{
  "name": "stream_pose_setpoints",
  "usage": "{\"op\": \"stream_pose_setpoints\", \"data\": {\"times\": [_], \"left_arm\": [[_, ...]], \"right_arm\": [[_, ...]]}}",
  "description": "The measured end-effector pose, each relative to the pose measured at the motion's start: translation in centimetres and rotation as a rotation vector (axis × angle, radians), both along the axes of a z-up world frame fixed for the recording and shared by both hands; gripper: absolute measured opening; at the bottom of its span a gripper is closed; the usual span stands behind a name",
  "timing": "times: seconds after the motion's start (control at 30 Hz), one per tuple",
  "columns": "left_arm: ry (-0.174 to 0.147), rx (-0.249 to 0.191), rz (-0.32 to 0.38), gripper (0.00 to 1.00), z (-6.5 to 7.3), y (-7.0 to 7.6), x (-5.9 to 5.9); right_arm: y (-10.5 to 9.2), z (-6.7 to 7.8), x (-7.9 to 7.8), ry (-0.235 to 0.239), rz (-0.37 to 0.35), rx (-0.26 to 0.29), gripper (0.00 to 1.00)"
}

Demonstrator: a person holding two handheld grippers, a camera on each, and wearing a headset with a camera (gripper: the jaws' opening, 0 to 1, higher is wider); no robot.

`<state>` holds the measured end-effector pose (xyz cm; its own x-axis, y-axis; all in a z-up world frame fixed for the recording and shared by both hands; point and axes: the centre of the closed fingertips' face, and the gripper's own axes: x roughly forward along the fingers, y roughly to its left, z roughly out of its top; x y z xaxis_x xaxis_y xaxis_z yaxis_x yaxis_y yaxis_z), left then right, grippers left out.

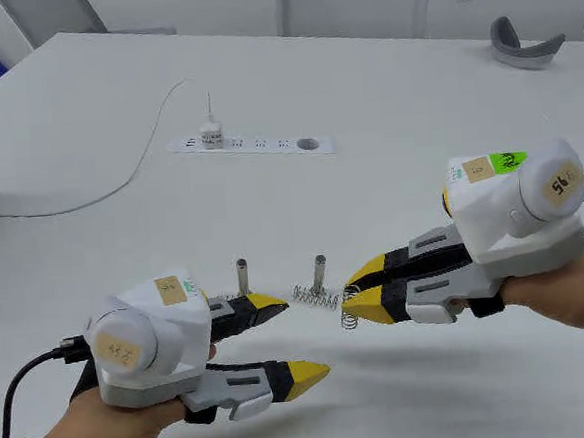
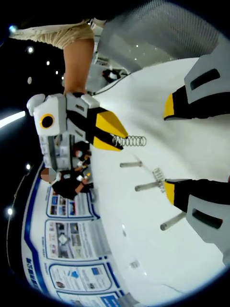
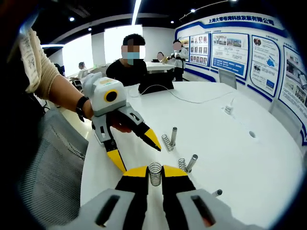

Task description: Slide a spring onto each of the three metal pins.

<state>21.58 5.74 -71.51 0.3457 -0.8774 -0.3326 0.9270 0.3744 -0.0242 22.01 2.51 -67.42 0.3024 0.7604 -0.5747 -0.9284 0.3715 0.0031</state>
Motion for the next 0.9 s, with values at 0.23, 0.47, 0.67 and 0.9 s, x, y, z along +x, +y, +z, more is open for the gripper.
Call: {"op": "stream_pose_setpoints", "data": {"times": [0.23, 0.47, 0.67, 0.9], "left_arm": [[0.007, -0.002, 0.055, 0.55, 0.0, 1.6, 0.7], [0.013, -0.002, 0.101, 0.59, 0.0, 3.1, 1.3], [0.010, -0.002, 0.137, 0.61, 0.2, 4.2, 2.2], [0.011, -0.008, 0.174, 0.65, 0.3, 5.1, 3.2]], "right_arm": [[-0.8, 0.3, 0.3, -0.009, -0.026, 0.002, 0.12], [-1.7, 0.6, 0.8, -0.016, -0.060, 0.007, 0.12], [-2.7, 1.3, 1.4, -0.030, -0.089, 0.011, 0.12], [-3.8, 2.1, 2.6, -0.051, -0.138, 0.030, 0.12]]}}
